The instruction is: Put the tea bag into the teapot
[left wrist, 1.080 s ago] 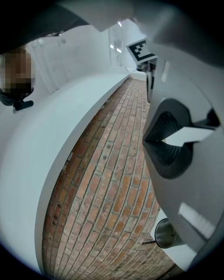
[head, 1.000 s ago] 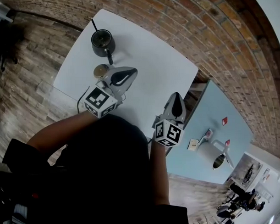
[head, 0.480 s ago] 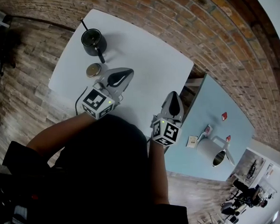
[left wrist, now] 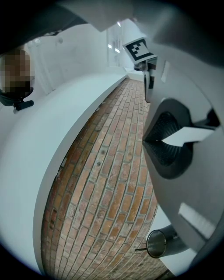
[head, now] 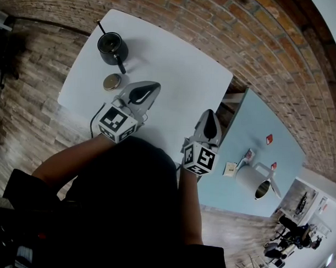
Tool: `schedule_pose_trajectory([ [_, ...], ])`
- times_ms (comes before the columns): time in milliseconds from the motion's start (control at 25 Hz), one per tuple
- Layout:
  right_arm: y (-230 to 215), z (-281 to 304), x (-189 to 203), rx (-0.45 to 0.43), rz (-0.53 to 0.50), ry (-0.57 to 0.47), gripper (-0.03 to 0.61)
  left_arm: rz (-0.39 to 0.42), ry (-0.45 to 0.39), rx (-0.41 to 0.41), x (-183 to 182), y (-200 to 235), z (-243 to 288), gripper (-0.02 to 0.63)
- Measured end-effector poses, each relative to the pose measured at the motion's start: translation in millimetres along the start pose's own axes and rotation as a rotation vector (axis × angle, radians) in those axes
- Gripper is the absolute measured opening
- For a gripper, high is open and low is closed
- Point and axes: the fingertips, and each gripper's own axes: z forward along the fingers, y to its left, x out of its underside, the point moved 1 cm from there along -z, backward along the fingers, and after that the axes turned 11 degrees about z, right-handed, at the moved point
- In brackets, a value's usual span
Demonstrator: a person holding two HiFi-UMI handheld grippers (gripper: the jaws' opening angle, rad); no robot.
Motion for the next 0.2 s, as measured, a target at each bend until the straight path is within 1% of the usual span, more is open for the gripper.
schedule_pose_trajectory([
  [200,0.4,0.7,0.5,0.006,0.002,0.0,0.0,0.002,-0.003,0.011,1.2,-0.7,2.0,0.0],
])
